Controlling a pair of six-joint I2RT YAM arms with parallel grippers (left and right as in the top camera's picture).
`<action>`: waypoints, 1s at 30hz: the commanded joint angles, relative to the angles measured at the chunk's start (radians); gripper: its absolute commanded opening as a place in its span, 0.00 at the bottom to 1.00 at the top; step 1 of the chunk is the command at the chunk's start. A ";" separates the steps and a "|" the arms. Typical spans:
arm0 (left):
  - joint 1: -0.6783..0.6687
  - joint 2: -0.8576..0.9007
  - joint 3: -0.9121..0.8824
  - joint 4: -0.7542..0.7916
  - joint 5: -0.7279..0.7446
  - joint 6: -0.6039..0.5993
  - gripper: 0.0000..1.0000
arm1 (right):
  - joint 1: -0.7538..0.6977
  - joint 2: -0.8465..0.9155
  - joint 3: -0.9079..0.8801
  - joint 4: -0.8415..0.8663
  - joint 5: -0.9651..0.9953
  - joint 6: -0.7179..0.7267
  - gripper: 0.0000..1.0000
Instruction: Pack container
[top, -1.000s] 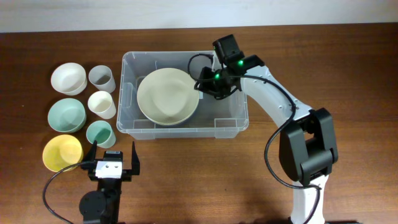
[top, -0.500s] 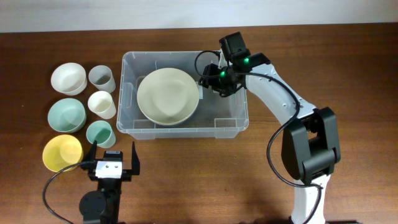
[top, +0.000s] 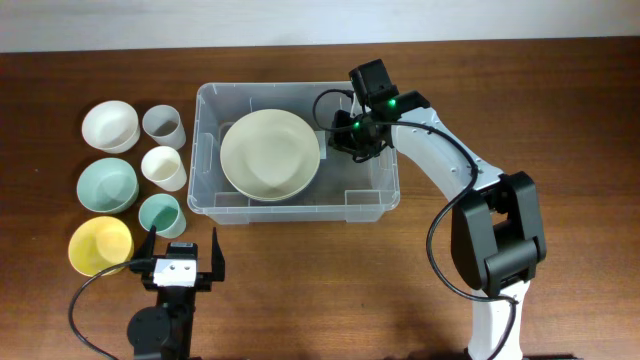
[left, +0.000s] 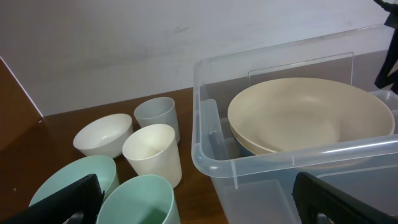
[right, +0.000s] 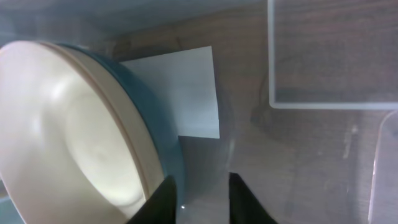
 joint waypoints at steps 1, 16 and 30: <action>0.004 -0.010 -0.005 -0.004 -0.004 -0.009 1.00 | 0.005 0.003 -0.009 0.014 0.023 -0.011 0.21; 0.004 -0.010 -0.005 -0.004 -0.004 -0.009 1.00 | -0.079 -0.219 0.141 -0.174 0.172 -0.106 0.37; 0.004 -0.010 -0.005 -0.004 -0.004 -0.009 1.00 | -0.491 -0.536 0.164 -0.523 0.288 -0.116 1.00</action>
